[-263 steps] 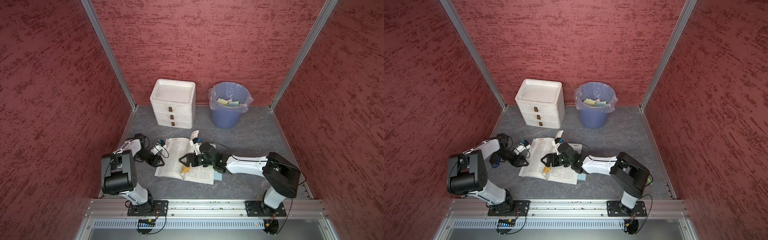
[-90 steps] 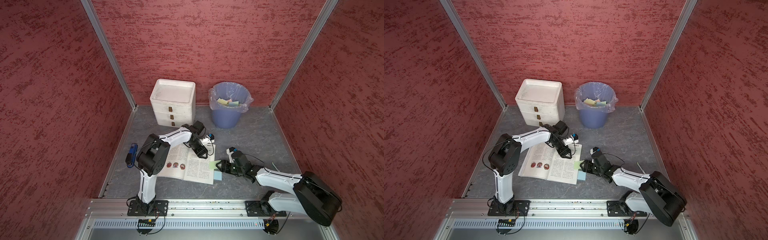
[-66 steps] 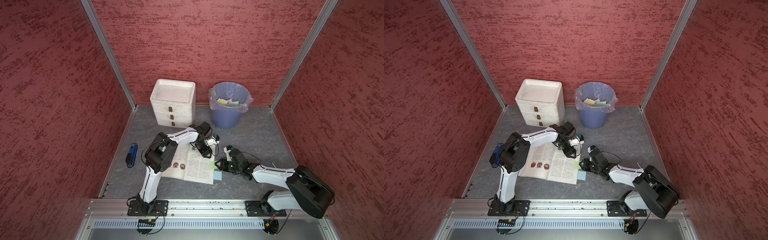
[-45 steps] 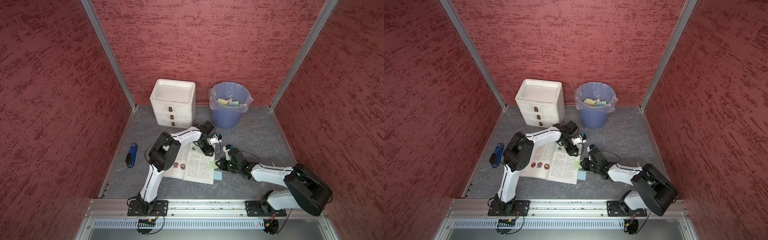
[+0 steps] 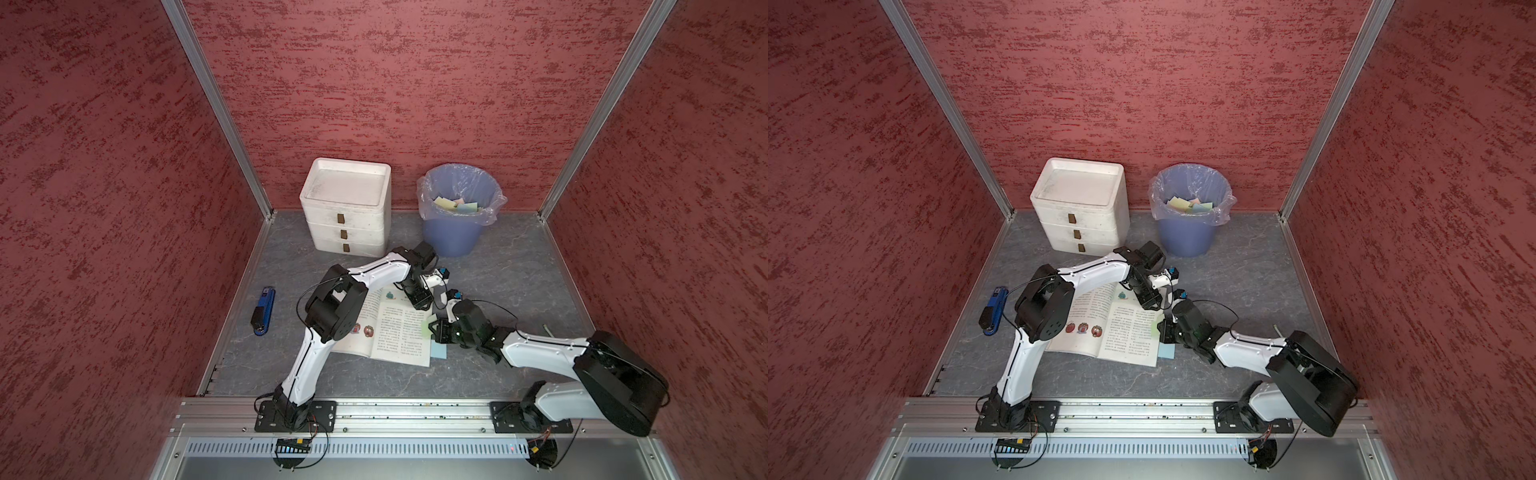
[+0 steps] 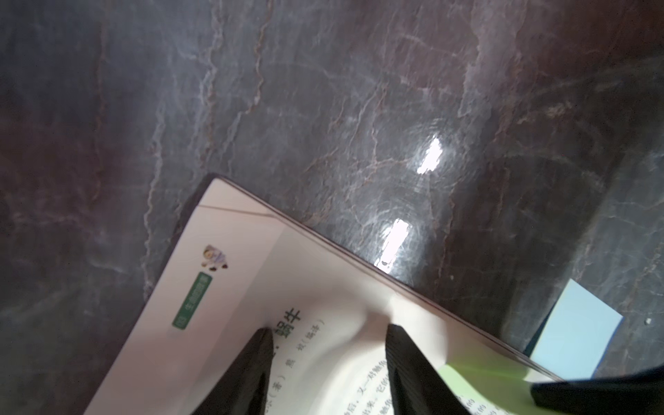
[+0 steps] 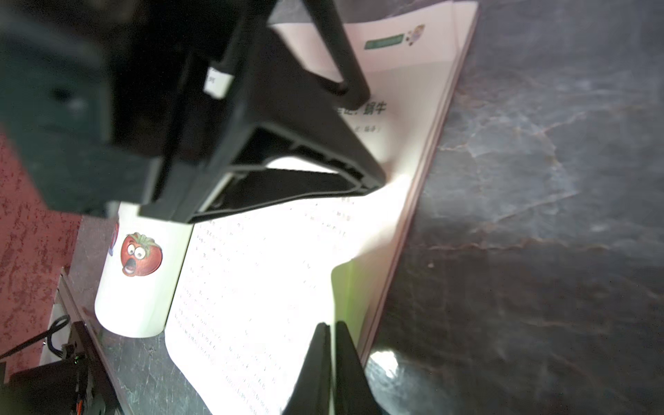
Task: Peel off the used sticky note
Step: Tear off the note from the book.
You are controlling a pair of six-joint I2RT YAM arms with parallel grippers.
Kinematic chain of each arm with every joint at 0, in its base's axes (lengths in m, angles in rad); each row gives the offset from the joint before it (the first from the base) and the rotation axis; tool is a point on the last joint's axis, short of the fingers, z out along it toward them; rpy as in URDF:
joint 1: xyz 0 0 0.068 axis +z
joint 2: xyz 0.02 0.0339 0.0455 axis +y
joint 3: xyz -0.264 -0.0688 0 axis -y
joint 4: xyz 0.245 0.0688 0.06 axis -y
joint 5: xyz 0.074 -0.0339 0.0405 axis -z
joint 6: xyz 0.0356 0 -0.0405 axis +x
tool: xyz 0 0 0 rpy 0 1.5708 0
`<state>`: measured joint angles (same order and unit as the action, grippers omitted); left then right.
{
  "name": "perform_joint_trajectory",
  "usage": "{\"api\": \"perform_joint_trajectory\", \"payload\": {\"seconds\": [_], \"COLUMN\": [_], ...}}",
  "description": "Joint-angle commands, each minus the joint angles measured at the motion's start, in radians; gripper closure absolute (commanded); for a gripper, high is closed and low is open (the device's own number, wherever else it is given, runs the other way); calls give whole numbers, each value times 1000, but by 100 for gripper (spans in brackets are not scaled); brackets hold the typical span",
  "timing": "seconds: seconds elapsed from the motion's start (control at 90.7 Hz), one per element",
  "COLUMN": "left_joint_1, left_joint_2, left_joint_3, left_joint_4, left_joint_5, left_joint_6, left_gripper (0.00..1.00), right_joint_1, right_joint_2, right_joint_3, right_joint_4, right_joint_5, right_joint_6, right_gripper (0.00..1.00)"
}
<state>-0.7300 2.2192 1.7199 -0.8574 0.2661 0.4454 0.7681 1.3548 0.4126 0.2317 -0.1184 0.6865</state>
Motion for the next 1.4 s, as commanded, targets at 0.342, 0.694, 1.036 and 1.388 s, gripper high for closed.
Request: {"api": "perform_joint_trajectory", "payload": {"seconds": [0.342,0.694,1.036,1.388], "left_joint_1": [-26,-14,96,387], "left_joint_2": [109,84,-220,-593], "left_joint_3": [-31,-39,-100,-424], "left_joint_4": [4,-22,-113,-169], "left_joint_5": [-118,-65,83,194], "left_joint_6": [7,13,32,194], "left_gripper": [47,47,37,18], "right_joint_1": [136,189,180,-79], "right_joint_2": [-133,-184,-521,-383], "right_joint_3": [23,26,231,757], "right_joint_4": [-71,-129,-631,-819], "right_joint_5": [137,118,301,434], "right_joint_6": [-105,-119,-127,-325], "right_gripper": [97,100,100,100]}}
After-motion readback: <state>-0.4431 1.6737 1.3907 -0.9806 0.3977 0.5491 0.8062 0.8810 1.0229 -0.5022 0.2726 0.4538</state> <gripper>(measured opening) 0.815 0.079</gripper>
